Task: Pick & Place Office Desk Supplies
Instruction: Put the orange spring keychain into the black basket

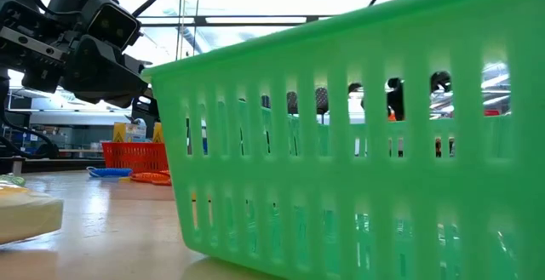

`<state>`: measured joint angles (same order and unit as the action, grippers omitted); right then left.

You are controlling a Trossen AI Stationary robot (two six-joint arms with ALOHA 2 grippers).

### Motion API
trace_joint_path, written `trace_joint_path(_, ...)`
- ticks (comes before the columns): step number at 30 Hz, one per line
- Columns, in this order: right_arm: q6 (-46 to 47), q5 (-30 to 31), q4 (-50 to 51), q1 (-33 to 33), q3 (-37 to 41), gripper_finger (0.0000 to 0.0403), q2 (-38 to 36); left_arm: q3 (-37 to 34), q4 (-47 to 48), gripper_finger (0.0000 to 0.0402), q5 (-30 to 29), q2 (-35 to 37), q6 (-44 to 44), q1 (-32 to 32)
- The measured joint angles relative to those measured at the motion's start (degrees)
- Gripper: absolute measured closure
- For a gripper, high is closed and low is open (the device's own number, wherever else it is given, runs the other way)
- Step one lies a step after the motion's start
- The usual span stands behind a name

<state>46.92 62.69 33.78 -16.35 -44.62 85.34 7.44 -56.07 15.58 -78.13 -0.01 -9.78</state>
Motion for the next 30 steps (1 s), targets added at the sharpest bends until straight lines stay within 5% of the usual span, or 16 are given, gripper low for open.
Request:
trace_joint_path(11,-15.79,-12.23,-11.65,-11.74,0.00,0.0398,-0.02,0.00,0.00,0.0393,0.12,0.02,-0.20,0.00)
trace_joint_path(26,-22.30,-33.97,-11.97,-20.01,0.00,0.0398,-0.04,0.00,0.00,0.0393,0.12,0.00,-0.22,0.00)
trace_joint_path(30,-22.34,-34.46,-11.22,-21.04,0.00,0.0383,-0.04,0.00,0.31,0.0393,0.12,0.01,-0.22,0.00)
